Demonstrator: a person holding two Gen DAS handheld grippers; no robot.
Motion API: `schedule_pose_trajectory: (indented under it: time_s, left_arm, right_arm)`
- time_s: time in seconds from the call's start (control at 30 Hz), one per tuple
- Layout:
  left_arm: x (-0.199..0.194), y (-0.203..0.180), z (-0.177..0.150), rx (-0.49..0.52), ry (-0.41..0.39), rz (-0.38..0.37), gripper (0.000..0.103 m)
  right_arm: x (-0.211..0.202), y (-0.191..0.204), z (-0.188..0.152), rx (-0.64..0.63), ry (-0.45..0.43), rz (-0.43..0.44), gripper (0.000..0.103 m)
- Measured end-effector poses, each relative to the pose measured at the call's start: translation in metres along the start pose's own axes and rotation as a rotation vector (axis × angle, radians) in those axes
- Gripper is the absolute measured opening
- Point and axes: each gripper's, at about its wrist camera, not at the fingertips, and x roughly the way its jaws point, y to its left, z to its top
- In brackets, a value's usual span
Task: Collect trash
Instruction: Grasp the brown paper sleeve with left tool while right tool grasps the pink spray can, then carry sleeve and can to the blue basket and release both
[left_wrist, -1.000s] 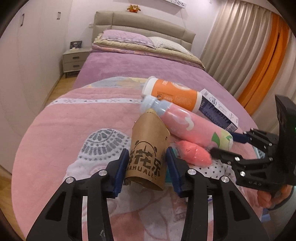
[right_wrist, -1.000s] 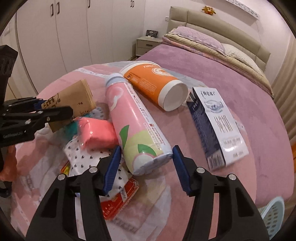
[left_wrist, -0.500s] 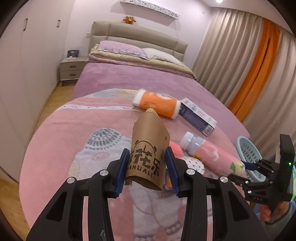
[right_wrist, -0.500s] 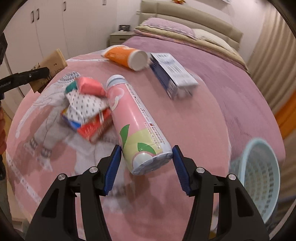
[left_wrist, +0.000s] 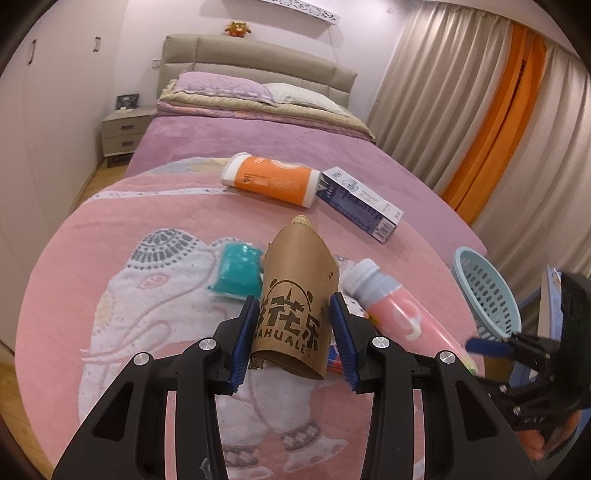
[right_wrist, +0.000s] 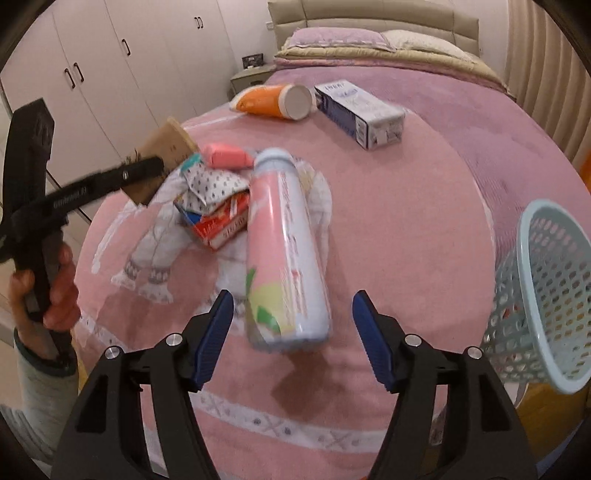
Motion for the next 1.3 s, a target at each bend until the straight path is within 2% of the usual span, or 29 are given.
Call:
schedule_pose_trajectory:
  time_s: [0.13,0.27,0.57,0.6,0.63,0.77,0.9,1.17,1.3]
  left_arm:
    - [-0.003,-0.005,-0.003,0.005,0.002,0.0,0.039]
    - [-0.006,-0.011,-0.006,0.019,0.002,0.004,0.039]
    - [-0.012,-0.022,-0.004,0.039,-0.008,0.001,0.039]
    - [-0.012,-0.024,-0.003,0.041,-0.007,-0.001,0.039]
    - [-0.011,-0.026,-0.003,0.042,-0.007,-0.002,0.039]
    - [-0.007,-0.037,-0.001,0.05,0.001,-0.006,0.039]
    - [-0.004,-0.054,0.005,0.068,-0.003,-0.033,0.039]
    - [0.004,-0.101,0.023,0.118,-0.018,-0.129,0.039]
    - [0.014,-0.127,0.031,0.149,-0.018,-0.161,0.038]
  right_arm:
    - [0.013,0.008,0.019,0.007,0.006,0.002,0.063]
    - [0.039,0.013,0.034,-0.007,0.031,-0.044,0.063]
    - [0.059,0.011,0.035,0.016,0.096,-0.022,0.063]
    - [0.059,0.011,0.033,0.017,0.096,-0.019,0.059]
    - [0.057,0.01,0.032,0.02,0.095,-0.018,0.049]
    - [0.05,0.001,0.026,0.046,0.083,0.003,0.048]
    - [0.03,-0.011,0.024,0.096,0.031,0.016,0.047]
    - [-0.021,-0.049,0.028,0.157,-0.086,-0.04,0.046]
    - [-0.047,-0.08,0.024,0.215,-0.141,-0.074,0.046]
